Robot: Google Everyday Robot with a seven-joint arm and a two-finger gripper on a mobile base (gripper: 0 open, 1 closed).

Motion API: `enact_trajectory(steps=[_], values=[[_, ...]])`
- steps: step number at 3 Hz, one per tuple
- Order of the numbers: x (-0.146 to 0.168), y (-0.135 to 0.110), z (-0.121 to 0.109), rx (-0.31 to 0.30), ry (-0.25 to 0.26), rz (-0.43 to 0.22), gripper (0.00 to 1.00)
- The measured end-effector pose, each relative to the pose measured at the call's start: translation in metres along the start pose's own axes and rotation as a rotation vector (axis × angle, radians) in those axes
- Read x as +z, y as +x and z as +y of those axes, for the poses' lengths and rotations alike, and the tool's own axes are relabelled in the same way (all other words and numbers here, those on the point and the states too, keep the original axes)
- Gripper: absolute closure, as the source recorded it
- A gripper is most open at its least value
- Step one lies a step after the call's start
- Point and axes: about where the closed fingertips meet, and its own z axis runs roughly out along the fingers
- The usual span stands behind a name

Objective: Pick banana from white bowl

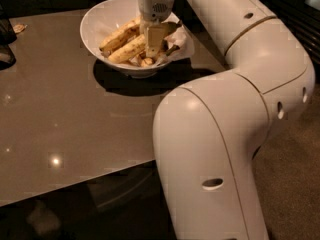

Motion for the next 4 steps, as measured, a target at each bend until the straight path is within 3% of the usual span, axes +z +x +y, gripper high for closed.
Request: enact_trajectory(steps=[2, 3, 4], values=[[0.007, 0.006, 0.003, 0.007, -0.020, 0.001, 0.89], [0.007, 0.006, 0.003, 0.007, -0.020, 0.001, 1.00], [-0.009, 0.009, 0.000, 0.037, 0.036, -0.035, 1.00]])
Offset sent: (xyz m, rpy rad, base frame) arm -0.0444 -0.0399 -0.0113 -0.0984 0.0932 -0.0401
